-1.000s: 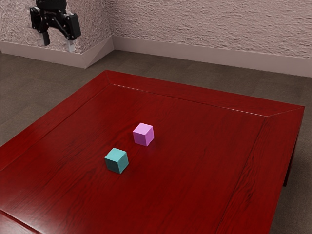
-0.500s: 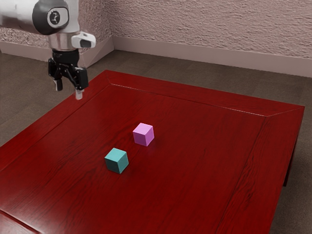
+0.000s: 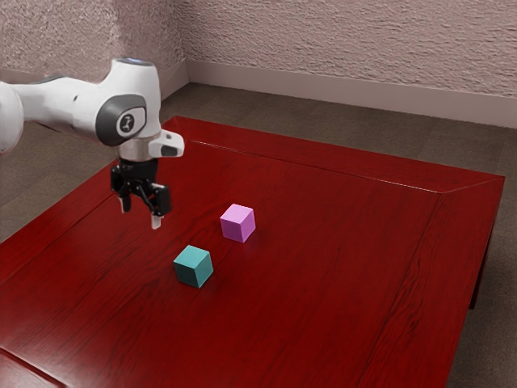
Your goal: Pick up the blue block with one arm, and put the blue block on the pink block with one arm
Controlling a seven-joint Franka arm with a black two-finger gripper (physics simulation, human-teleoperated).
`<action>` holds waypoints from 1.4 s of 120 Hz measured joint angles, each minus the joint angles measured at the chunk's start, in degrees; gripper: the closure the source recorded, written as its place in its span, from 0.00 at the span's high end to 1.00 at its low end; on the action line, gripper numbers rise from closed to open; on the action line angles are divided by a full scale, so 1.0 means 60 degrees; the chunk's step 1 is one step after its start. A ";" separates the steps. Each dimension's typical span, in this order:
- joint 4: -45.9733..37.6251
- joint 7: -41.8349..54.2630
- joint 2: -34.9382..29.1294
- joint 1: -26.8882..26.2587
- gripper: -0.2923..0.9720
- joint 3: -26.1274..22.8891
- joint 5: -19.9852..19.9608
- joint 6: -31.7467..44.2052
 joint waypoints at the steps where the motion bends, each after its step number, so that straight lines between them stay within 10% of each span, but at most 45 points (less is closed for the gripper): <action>1: -0.0013 -0.0010 0.0028 0.0003 0.77 0.0002 -0.0012 0.0051; 168: 0.0316 -0.1459 0.3836 -0.0130 0.69 -0.0372 -0.2575 0.3041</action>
